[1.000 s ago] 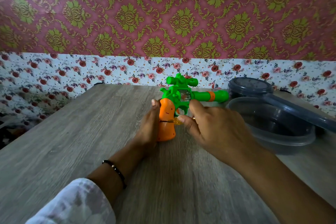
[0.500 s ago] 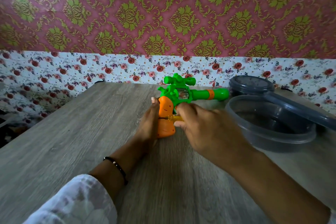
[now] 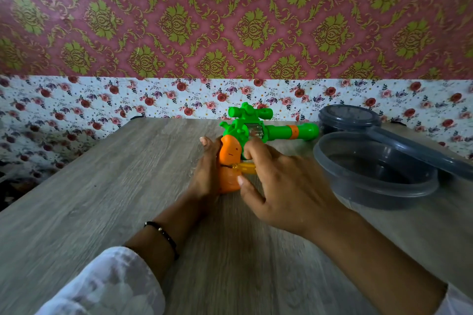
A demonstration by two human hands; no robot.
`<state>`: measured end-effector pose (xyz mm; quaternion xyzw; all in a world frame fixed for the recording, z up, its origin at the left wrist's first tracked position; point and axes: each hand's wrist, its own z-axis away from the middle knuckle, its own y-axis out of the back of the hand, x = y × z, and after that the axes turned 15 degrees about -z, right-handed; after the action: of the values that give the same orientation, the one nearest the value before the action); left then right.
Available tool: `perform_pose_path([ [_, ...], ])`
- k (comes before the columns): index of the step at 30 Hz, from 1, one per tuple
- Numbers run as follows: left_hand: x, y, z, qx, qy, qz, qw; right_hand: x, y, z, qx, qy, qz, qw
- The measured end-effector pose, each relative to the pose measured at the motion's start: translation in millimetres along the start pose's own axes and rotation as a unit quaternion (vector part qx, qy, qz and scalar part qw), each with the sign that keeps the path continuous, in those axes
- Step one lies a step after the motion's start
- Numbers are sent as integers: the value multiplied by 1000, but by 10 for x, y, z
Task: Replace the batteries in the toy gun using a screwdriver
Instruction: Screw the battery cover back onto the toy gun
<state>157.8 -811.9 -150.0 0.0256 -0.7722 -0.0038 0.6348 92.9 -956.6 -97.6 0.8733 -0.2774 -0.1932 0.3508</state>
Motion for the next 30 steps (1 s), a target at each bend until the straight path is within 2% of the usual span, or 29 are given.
perform_pose_path([
  [8, -4, 13, -10, -3, 4, 28, 1000, 83, 55, -32, 3, 4, 32, 999],
  [14, -70, 34, -47, -3, 36, -8, 999, 156, 31, 2, 14, 4, 72, 997],
  [22, -51, 35, -52, -15, 32, -22, 999, 194, 151, -2, -28, -30, 46, 998],
  [30, -48, 38, -61, -22, 9, -5, 1000, 256, 166, -26, -88, -52, -40, 994],
])
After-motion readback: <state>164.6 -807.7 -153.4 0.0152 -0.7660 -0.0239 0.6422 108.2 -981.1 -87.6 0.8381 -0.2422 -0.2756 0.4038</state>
